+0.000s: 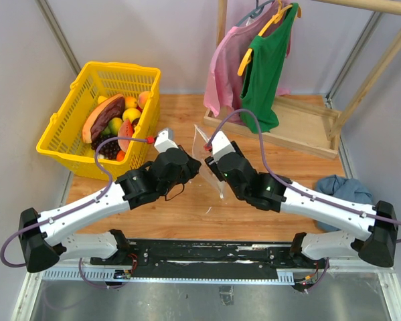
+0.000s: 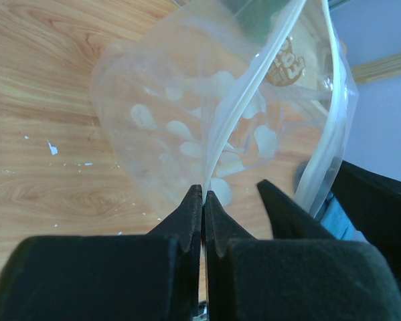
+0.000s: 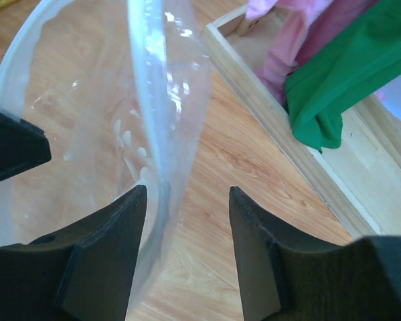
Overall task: Place the food in the zip-top bag and seal the zipper
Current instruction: Open the zipper of the food storage bag at the center of the board.
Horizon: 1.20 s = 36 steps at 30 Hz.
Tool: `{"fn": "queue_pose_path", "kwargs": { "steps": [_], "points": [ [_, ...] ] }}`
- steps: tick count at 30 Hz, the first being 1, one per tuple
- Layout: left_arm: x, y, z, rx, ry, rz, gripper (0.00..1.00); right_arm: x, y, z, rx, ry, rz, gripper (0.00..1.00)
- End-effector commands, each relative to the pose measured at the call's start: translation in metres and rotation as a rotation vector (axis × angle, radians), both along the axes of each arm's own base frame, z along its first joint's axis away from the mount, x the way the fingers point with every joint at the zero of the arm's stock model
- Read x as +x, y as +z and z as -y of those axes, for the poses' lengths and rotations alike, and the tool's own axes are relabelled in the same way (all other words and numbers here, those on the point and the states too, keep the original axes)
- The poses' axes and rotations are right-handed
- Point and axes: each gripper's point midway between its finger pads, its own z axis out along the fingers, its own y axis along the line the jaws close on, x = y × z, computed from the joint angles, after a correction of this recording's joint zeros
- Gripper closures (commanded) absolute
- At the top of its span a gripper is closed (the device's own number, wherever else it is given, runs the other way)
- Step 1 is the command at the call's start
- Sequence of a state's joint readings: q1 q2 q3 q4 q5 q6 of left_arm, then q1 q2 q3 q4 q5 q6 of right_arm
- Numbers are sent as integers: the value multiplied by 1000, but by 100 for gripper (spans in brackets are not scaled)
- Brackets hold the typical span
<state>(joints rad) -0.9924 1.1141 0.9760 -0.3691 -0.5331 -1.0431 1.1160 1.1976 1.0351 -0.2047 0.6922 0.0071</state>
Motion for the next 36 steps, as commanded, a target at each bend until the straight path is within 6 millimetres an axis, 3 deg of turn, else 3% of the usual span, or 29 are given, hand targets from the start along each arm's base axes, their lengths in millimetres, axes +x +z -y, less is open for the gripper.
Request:
{"fn": "queue_pose_path", "kwargs": {
  "steps": [1,7,14,23,26,31,36],
  "points": [
    [-1,14,8,-25,-17,13,100,2,-5,-17,17,32,-33,45],
    [-1,13,14,-75,-13,-6,100,3,-9,-21,27,1,-49,35],
    [2,11,-4,-35,55,6,100,4,0,1,-25,-86,-18,39],
    [-2,-1,-26,67,93,-8,100,8,13,33,-79,-163,59,61],
    [-1,-7,-31,114,103,-18,100,11,17,38,-81,-170,66,72],
    [1,-15,-39,207,117,-22,100,24,15,70,-79,-248,38,93],
    [7,-15,-33,262,78,6,100,35,17,98,-44,-325,34,97]
  ]
}}
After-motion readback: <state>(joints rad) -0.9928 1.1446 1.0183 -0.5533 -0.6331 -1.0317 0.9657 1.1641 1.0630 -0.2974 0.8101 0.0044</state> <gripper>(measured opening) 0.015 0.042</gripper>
